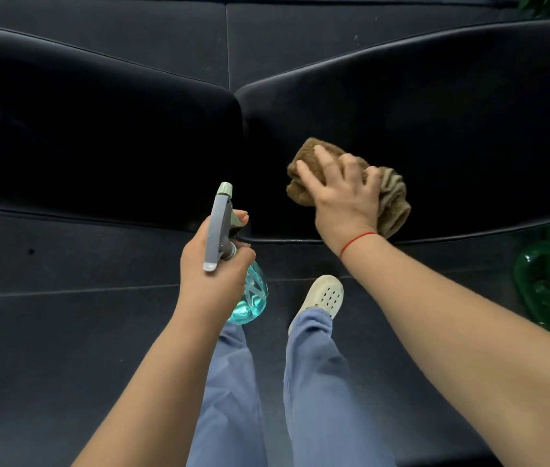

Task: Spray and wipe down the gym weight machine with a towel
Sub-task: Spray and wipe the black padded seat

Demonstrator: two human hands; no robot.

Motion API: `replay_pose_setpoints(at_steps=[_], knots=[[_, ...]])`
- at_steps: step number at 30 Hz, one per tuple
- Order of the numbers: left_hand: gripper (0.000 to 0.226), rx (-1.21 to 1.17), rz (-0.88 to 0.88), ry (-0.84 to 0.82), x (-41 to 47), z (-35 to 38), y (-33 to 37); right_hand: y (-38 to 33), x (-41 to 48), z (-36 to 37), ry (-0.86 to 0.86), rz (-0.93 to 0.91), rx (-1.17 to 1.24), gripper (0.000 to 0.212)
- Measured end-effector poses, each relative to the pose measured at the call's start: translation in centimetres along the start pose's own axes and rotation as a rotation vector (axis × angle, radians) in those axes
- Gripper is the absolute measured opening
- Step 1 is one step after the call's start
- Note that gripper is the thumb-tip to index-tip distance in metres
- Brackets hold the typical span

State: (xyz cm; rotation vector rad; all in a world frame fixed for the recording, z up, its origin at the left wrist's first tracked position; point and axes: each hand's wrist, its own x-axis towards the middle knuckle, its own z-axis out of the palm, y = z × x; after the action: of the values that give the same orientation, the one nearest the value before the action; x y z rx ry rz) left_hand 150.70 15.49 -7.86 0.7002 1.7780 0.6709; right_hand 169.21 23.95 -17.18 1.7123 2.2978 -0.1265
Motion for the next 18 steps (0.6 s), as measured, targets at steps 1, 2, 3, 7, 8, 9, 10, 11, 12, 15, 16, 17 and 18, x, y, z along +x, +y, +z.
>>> replay_pose_setpoints(at_steps=[1,2,3,7,8,9,10,11,12,15,16,17,18], knots=[[0.04,0.008,0.012,-0.004,0.0,0.2,0.1,-0.7,-0.4,0.3,-0.025,-0.085,0.004,0.063],[0.04,0.016,0.025,-0.014,-0.1,0.5,0.3,-1.3,-1.1,0.5,-0.052,-0.187,-0.001,0.062],[0.039,0.021,0.034,-0.025,-0.2,0.8,0.5,-1.9,-1.8,0.7,-0.08,-0.297,-0.003,0.06],[0.038,0.044,0.058,-0.073,-0.8,1.8,1.4,-2.0,-4.1,0.9,-0.202,-0.514,0.029,0.056],[0.039,0.054,0.061,-0.088,-0.9,2.1,1.6,-1.5,-4.4,0.6,-0.196,-0.536,0.041,0.055],[0.039,0.068,0.065,-0.106,-1.1,2.4,1.9,-0.7,-4.8,0.5,-0.198,-0.56,0.043,0.054],[0.039,0.08,0.066,-0.119,-1.3,2.7,2.1,0.1,-5.2,0.3,-0.21,-0.587,0.042,0.051],[0.039,0.095,0.074,-0.139,-1.5,3.2,2.6,1.4,-5.7,0.2,-0.221,-0.604,0.046,0.048],[0.039,0.11,0.082,-0.155,-1.8,3.6,2.9,2.5,-6.2,-0.1,-0.233,-0.618,0.057,0.044],[0.039,0.133,0.108,-0.193,-2.7,5.1,4.3,6.0,-7.9,-1.0,-0.246,-0.592,0.085,0.035],[0.039,0.135,0.117,-0.212,-3.0,5.8,4.8,7.3,-8.6,-1.5,-0.244,-0.561,0.089,0.033],[0.039,0.137,0.125,-0.233,-3.4,6.4,5.3,8.6,-9.4,-1.9,-0.235,-0.529,0.093,0.032],[0.038,0.14,0.134,-0.253,-3.8,7.0,5.8,9.9,-10.2,-2.2,-0.217,-0.498,0.097,0.032]])
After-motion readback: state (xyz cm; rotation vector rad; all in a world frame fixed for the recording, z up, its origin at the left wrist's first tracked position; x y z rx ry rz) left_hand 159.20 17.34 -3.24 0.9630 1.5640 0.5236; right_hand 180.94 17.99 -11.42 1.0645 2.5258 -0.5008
